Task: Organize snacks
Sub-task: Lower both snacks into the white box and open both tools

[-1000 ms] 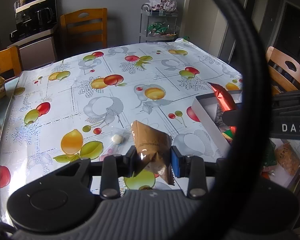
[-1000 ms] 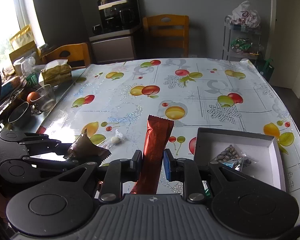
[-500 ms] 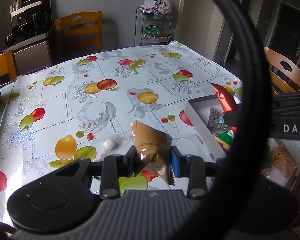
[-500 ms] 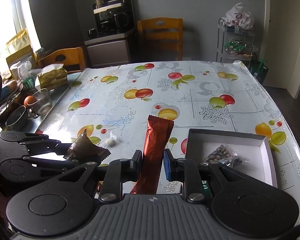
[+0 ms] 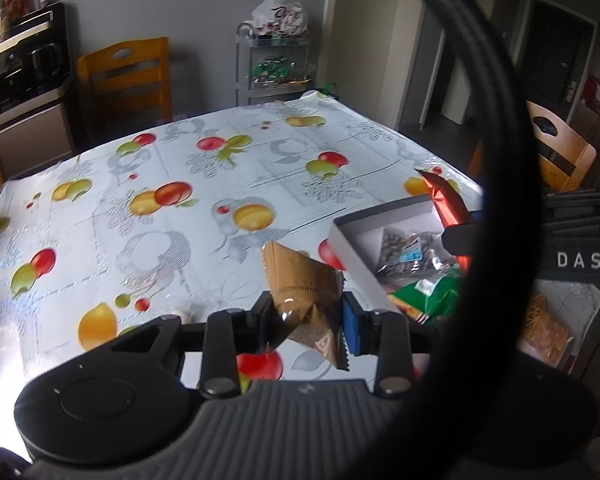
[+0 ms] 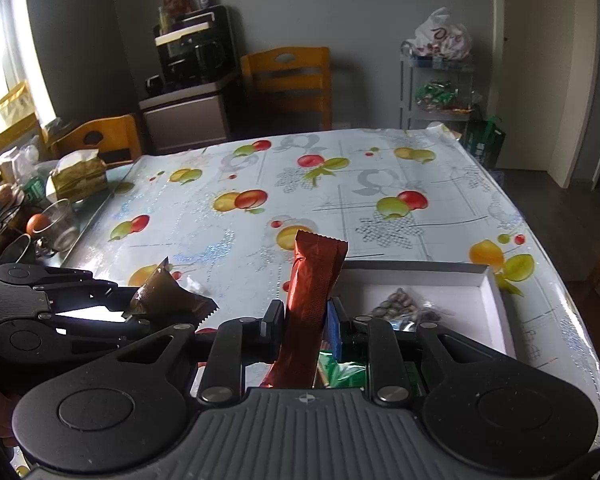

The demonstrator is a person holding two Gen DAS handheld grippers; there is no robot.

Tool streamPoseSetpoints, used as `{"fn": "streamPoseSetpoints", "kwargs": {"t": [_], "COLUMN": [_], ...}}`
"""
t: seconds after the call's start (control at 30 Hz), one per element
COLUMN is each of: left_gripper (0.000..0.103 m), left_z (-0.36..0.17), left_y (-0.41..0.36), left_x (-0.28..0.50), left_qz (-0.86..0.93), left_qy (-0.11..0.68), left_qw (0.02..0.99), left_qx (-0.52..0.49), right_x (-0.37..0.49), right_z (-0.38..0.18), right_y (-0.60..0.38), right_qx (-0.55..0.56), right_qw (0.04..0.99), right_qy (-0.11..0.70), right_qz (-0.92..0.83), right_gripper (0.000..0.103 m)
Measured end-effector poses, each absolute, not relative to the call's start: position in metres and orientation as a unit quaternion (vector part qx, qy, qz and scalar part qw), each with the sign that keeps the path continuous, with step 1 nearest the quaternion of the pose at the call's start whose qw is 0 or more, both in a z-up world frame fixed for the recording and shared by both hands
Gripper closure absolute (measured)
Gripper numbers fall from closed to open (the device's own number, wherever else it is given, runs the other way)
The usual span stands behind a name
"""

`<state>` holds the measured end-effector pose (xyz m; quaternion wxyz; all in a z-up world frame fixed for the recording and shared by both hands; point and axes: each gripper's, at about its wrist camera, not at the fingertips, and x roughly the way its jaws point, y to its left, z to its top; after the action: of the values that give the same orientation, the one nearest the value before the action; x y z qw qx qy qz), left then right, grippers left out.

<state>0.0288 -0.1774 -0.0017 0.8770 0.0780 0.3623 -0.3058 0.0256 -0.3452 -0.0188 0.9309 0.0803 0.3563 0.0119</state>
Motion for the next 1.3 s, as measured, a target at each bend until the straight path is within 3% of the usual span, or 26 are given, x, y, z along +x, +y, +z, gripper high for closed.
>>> {"fn": "streamPoseSetpoints", "kwargs": {"t": [1.3], "left_gripper": [0.071], "left_z": [-0.003], "left_y": [-0.28], "left_x": [0.041], "left_qz": [-0.382], "left_qy": [0.372], "left_qw": [0.841], "left_qx": [0.093], "right_x": [0.017], "right_z": [-0.045], "right_y": [-0.419], "right_qx": [0.104], "right_qw": [0.915], "right_qy": [0.388], "right_qz": [-0.042], "right_gripper": [0.079]}}
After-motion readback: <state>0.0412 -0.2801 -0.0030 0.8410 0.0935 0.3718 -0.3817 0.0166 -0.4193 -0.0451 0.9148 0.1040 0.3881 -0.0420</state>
